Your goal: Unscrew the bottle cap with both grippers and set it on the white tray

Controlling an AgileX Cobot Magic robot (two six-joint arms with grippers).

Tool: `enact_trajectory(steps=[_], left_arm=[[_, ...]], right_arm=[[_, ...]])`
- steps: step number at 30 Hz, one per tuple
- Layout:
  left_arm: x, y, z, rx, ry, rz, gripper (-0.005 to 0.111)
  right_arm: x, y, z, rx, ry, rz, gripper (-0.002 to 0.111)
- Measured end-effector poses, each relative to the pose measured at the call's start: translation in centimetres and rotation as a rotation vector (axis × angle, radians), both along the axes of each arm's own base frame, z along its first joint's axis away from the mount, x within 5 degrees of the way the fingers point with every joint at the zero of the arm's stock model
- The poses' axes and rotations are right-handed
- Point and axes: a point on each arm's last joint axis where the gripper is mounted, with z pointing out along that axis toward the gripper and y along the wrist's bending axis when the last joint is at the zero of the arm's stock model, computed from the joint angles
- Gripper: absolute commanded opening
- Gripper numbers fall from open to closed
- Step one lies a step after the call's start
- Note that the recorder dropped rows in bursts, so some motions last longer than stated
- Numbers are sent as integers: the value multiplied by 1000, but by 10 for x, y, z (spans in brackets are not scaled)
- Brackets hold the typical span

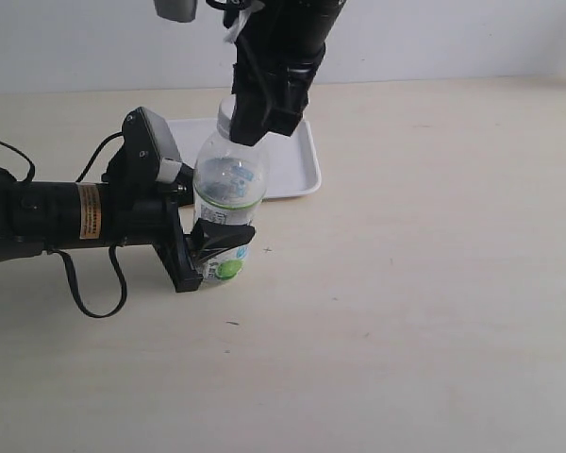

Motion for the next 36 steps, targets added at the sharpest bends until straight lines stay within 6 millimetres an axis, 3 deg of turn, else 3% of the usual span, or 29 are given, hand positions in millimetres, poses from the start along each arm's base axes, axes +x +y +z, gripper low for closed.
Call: enact_trajectory(steps=[8,23,36], left_arm=[[0,0,0,0,0,0,0],[0,0,0,-2,1,3,0],[2,0,1,-19,21,34,0]], right_arm=[[0,-1,0,-54,-107,252,0],[1,-2,1,-187,-389,916,0],[6,-3,3,-238,-458,968,0]])
